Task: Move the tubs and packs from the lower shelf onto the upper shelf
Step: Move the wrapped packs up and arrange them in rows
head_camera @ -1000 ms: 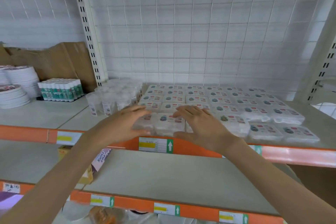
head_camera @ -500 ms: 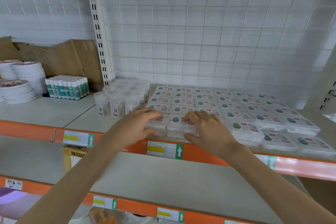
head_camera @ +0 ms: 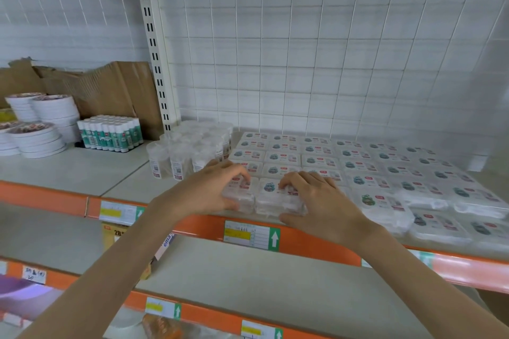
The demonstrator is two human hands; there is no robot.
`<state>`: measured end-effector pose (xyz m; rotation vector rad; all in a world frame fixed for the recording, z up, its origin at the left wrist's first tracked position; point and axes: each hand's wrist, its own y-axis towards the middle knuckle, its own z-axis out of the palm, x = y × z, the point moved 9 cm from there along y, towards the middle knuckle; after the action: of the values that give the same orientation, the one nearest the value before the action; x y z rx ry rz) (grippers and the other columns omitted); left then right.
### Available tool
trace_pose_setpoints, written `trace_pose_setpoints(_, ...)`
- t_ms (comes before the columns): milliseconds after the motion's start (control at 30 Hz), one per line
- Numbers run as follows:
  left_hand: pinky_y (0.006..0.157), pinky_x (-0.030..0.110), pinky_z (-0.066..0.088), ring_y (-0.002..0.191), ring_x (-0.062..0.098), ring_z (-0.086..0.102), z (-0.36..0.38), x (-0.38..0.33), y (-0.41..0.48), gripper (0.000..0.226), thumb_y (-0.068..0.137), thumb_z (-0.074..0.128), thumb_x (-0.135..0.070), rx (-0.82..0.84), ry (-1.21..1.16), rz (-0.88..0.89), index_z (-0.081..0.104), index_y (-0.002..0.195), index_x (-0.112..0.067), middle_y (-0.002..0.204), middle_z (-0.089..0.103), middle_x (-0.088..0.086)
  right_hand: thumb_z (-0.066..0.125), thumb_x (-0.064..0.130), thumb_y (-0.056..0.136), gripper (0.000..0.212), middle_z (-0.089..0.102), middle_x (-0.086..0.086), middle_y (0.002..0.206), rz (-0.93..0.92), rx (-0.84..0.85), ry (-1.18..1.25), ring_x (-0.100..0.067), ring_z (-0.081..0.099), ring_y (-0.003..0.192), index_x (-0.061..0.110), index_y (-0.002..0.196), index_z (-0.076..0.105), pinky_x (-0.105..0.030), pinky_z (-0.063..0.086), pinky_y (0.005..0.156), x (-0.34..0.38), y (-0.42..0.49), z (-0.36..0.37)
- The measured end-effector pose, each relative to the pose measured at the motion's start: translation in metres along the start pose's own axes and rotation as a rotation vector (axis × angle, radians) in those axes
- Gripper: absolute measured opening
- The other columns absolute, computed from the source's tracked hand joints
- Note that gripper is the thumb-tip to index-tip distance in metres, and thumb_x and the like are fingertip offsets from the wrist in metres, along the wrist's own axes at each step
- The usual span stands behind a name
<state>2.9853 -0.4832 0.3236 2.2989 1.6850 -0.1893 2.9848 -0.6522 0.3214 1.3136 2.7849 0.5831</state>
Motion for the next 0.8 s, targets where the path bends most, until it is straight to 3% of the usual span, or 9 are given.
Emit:
trace_pose_setpoints(167, 0.096, 0.026, 0.031, 0.122, 0.006, 0.034, -0.001, -0.002, -0.001, 0.056, 0.08, 0.074, -0.037, 0.012, 0.053, -0.011, 0.046, 0.129, -0.039, 0.143, 0.04, -0.014, 0.056, 0.06, 0.087, 0.048, 0.048, 0.014, 0.131, -0.007, -0.008, -0.032, -0.01, 0.04, 0.127, 0.033, 0.125, 0.045, -0.027, 0.024, 0.106, 0.003, 0.001, -0.003)
trace_pose_setpoints(300, 0.106, 0.027, 0.026, 0.136, 0.011, 0.03, -0.003, -0.005, -0.005, 0.077, 0.083, 0.07, -0.051, 0.019, 0.13, 0.013, 0.033, 0.148, -0.029, 0.152, 0.033, -0.009, 0.052, 0.06, 0.09, 0.043, 0.048, 0.014, 0.131, 0.003, -0.05, -0.037, -0.01, 0.043, 0.126, 0.031, 0.121, 0.054, -0.028, 0.029, 0.102, 0.007, 0.011, -0.013)
trace_pose_setpoints(400, 0.11, 0.027, 0.026, 0.136, 0.008, 0.031, -0.021, 0.003, -0.01, 0.068, 0.088, 0.062, -0.054, -0.046, 0.05, 0.062, 0.037, 0.145, -0.028, 0.149, 0.037, -0.01, 0.062, 0.049, 0.088, 0.031, 0.055, 0.012, 0.123, 0.027, -0.096, 0.075, -0.011, 0.05, 0.119, 0.031, 0.113, 0.062, -0.032, 0.04, 0.1, 0.019, 0.025, -0.016)
trace_pose_setpoints(567, 0.107, 0.032, 0.036, 0.124, 0.012, 0.049, -0.079, 0.069, -0.02, 0.034, 0.094, 0.063, -0.03, -0.302, 0.097, 0.138, 0.06, 0.127, -0.021, 0.13, 0.058, -0.006, 0.068, 0.035, 0.088, 0.02, 0.06, 0.011, 0.104, 0.073, -0.179, 0.176, -0.008, 0.058, 0.095, 0.026, 0.105, 0.068, -0.027, 0.047, 0.084, 0.053, 0.073, -0.01)
trace_pose_setpoints(700, 0.108, 0.036, 0.036, 0.126, 0.017, 0.048, -0.094, 0.124, -0.008, 0.037, 0.094, 0.062, -0.025, -0.236, 0.21, 0.127, 0.058, 0.131, -0.022, 0.134, 0.057, -0.004, 0.068, 0.037, 0.088, 0.023, 0.06, 0.009, 0.103, 0.138, -0.185, 0.173, -0.007, 0.056, 0.093, 0.025, 0.107, 0.068, -0.022, 0.044, 0.08, 0.076, 0.121, 0.001)
trace_pose_setpoints(800, 0.111, 0.032, 0.029, 0.134, 0.015, 0.041, -0.086, 0.143, 0.004, 0.045, 0.097, 0.058, -0.029, -0.157, 0.272, 0.172, 0.05, 0.141, -0.022, 0.143, 0.05, -0.005, 0.071, 0.048, 0.084, 0.038, 0.057, 0.009, 0.11, 0.2, -0.092, 0.152, -0.007, 0.055, 0.097, 0.026, 0.115, 0.066, -0.023, 0.043, 0.079, 0.089, 0.15, 0.021)
